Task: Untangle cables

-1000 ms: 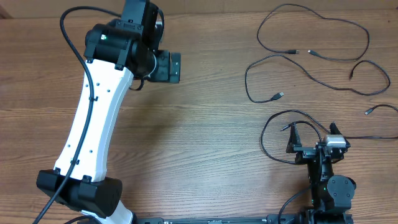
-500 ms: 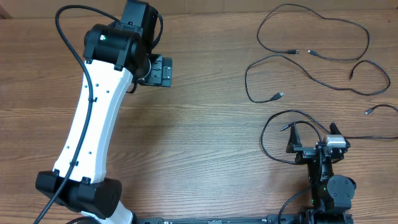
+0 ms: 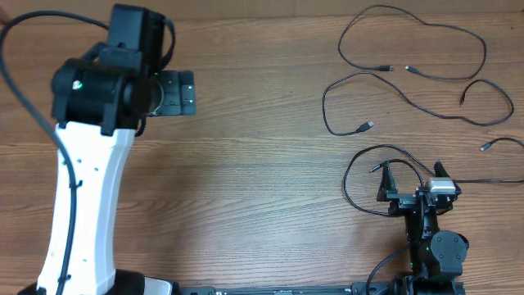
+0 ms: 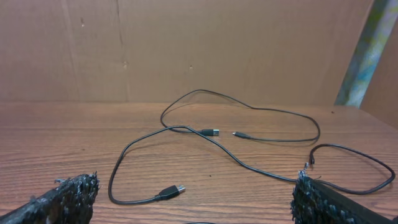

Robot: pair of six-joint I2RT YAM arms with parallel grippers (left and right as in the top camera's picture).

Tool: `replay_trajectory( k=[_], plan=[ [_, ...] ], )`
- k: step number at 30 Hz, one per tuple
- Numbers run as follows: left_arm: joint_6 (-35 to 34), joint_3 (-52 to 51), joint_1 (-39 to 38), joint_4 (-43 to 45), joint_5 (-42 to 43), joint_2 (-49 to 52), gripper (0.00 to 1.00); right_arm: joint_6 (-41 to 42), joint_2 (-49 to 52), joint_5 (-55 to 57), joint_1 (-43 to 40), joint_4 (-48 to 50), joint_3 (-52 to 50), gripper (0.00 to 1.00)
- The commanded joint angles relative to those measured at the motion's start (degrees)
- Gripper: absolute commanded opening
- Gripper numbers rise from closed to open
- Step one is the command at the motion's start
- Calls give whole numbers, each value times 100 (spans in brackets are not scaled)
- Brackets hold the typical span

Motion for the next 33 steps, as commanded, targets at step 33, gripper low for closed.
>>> replay_trajectory(
  k=[33],
  plan=[
    [103,-5882,1517,4463,2015,-3683,100,11,-61,-7,31,35,-59,100]
  ],
)
